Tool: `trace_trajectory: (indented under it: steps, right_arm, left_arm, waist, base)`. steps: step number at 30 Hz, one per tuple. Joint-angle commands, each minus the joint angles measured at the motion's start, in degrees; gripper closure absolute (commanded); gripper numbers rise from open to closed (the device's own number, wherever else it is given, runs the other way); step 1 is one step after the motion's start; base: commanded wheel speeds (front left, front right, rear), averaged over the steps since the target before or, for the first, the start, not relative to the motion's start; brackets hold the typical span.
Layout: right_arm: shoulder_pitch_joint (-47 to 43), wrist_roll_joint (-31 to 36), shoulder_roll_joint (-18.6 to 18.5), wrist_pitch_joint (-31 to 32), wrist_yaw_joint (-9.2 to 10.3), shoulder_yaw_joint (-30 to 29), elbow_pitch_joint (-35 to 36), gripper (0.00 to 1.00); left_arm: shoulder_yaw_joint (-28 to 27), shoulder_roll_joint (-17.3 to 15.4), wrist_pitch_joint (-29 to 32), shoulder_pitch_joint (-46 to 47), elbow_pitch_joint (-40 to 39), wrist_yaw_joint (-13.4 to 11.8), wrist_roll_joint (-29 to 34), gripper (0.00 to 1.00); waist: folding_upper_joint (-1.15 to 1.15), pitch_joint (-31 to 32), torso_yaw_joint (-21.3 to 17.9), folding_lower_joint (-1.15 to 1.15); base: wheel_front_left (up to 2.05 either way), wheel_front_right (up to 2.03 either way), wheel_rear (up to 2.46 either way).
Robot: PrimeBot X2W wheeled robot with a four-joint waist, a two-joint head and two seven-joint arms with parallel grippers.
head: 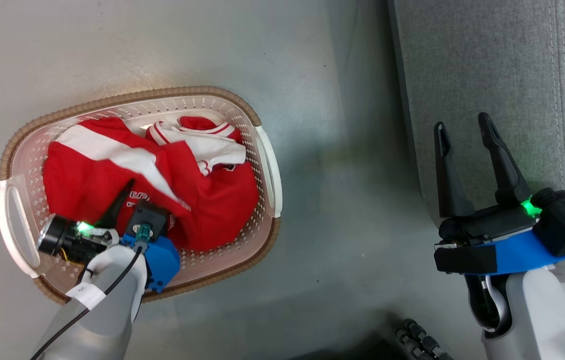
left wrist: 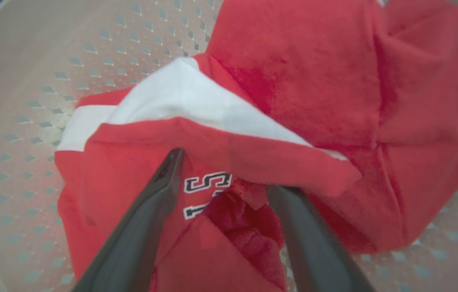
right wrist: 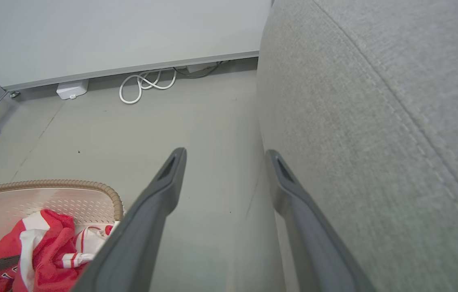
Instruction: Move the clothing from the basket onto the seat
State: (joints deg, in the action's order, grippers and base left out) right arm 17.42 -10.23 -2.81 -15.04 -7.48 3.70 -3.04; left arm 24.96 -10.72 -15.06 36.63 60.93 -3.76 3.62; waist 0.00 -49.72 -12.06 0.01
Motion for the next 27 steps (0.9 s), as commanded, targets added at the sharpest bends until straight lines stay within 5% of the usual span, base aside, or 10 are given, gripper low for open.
trace_trajectory:
  steps: [1, 20, 21, 23, 24, 27]
  right_arm:
    - [1.1, -0.5, -0.1, -0.2, -0.03, 0.2, 0.1, 0.0]
    - [2.1, -2.8, -0.1, -0.2, -0.03, 2.8, -0.8, 0.0]
    - [2.1, -2.8, -0.1, -0.2, -0.03, 2.8, -0.8, 0.0]
    - [2.1, -2.9, -0.1, -0.2, -0.03, 2.8, -0.9, 0.0]
    - [2.0, -2.9, -0.1, -0.2, -0.03, 2.7, -1.0, 0.0]
    - [1.9, -2.9, -0.1, -0.2, -0.03, 2.5, -1.1, 0.0]
  left_arm:
    - [-0.2, -0.6, -0.1, 1.0, -1.0, -0.8, -0.2, 0.0]
    - [0.1, -3.1, -0.2, 2.4, -3.7, -2.2, -2.2, 0.0]
    - [0.1, -3.1, -0.2, 2.4, -3.5, -2.1, -2.4, 0.17]
    - [-0.1, -2.9, -0.2, 2.6, -2.9, -1.8, -2.9, 0.82]
    - [0.0, -2.9, -0.2, 2.7, -2.7, -1.7, -3.1, 1.0]
    - [0.1, -2.5, -0.2, 2.9, -2.0, -1.3, -3.7, 1.0]
  waist:
    - [0.0, -0.4, 0.0, -0.01]
    - [0.0, -1.8, -1.4, -0.01]
    - [0.0, -1.8, -1.5, -0.01]
    - [0.0, -1.7, -1.5, -0.01]
    - [0.0, -1.6, -1.5, -0.01]
    - [0.0, -1.4, -1.3, -0.01]
  base:
    - [0.0, 0.0, 0.0]
    - [0.0, 0.0, 0.0]
    - [0.0, 0.0, 0.0]
    - [0.0, 0.0, 0.0]
    - [0.0, 0.0, 0.0]
    - [0.0, 0.0, 0.0]
